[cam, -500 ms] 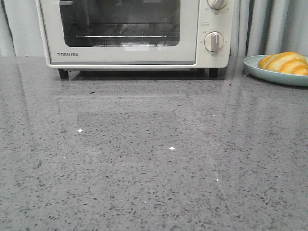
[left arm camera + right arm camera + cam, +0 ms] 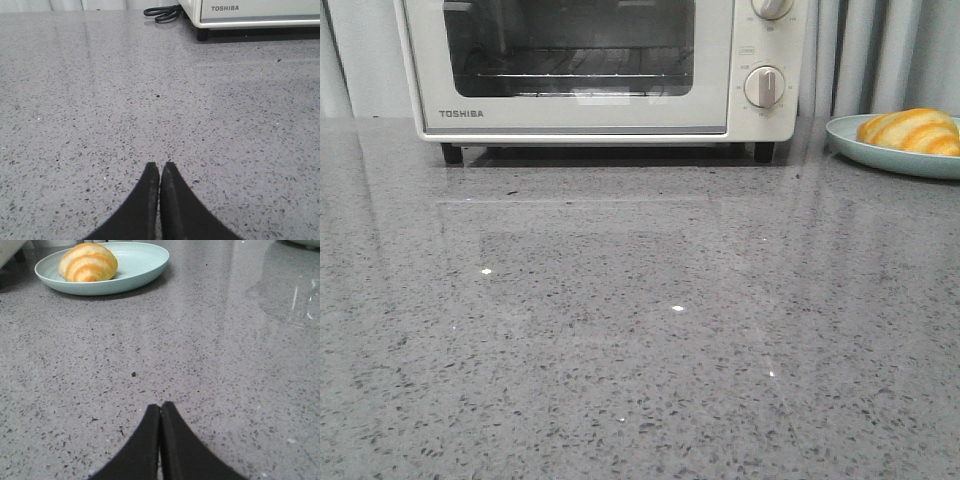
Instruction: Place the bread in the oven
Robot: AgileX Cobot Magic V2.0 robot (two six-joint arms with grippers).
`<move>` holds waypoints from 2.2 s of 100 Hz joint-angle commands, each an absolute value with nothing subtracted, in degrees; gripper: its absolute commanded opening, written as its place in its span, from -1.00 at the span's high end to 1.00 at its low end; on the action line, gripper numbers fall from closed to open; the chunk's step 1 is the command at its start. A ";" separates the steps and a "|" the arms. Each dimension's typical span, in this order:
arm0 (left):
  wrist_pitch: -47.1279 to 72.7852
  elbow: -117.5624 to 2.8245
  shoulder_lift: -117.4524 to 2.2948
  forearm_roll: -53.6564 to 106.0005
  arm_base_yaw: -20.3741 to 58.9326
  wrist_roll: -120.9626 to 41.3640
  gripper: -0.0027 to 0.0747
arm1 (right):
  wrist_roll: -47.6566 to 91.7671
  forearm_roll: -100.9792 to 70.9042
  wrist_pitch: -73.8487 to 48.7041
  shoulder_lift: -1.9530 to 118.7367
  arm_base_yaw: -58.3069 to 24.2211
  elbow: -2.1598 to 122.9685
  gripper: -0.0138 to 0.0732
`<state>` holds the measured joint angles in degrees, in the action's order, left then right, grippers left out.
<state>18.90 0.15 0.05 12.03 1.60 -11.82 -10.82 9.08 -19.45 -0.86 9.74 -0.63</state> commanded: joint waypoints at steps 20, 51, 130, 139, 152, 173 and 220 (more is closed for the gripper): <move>14.95 1.34 1.64 12.44 1.36 -11.28 0.99 | -10.69 9.23 -17.95 -1.57 10.00 -2.08 0.79; 14.95 1.34 1.64 12.44 1.36 -11.28 0.99 | -10.69 9.23 -17.95 -1.57 10.00 -2.08 0.79; 12.67 1.34 1.64 34.46 1.48 -11.28 0.99 | -11.62 7.12 19.55 -1.57 10.00 -2.08 0.79; 12.06 1.34 1.64 52.97 1.48 -11.39 0.99 | -13.79 0.00 20.46 -1.57 10.00 -2.08 0.79; 1.63 1.34 1.64 62.37 1.37 -11.39 0.99 | -13.79 -9.40 12.10 -1.57 10.00 -1.74 0.79; 0.00 -0.93 0.61 70.70 1.72 -12.07 0.99 | -13.79 -9.73 5.40 1.84 10.00 4.56 0.79; 14.53 -39.99 -42.00 58.98 9.52 -42.80 0.99 | -13.00 3.46 -8.41 33.88 1.66 32.26 0.79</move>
